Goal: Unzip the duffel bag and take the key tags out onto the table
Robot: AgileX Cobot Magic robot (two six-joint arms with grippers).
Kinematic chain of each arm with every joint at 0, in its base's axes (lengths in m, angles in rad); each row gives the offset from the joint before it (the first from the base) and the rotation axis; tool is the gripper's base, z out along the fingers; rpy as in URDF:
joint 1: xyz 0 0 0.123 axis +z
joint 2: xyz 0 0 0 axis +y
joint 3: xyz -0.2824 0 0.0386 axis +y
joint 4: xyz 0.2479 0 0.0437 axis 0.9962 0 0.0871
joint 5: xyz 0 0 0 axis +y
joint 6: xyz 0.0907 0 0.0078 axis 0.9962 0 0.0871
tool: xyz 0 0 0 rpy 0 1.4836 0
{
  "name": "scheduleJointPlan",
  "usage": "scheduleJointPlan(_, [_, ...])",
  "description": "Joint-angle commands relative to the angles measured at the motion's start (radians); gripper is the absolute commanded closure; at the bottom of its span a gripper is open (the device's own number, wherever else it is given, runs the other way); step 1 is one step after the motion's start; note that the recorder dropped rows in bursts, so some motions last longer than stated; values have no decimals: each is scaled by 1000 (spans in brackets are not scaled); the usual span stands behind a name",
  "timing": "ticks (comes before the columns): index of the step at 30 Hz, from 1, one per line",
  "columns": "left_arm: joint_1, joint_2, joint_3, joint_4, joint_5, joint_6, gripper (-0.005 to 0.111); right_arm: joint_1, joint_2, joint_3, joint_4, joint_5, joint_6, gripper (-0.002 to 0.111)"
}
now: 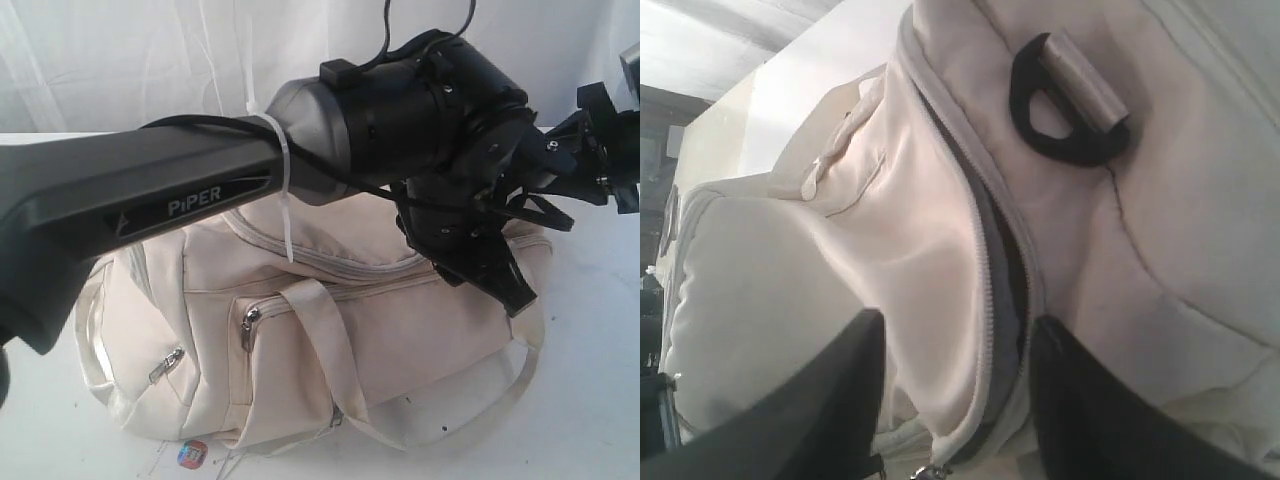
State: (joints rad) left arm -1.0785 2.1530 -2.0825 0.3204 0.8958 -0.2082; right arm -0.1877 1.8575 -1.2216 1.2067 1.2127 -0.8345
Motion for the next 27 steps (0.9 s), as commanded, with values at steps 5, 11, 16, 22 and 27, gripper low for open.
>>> scheduleJointPlan(5, [-2,-44,-2,-3,-14,3,107,38,-1,15,-18,8,7,58])
scheduleJointPlan(11, [-2,-52,-2,-5,-11,3,107,90,-1,36,-83,8,18,58])
scheduleJointPlan(16, [-2,-52,-2,-11,-9,3,107,100,-1,36,-84,8,34,58])
scheduleJointPlan(22, [-2,-52,-2,-14,-4,3,107,100,-1,36,-84,8,54,77])
scheduleJointPlan(27, [-2,-52,-2,-14,22,6,107,100,-1,36,-84,-18,54,98])
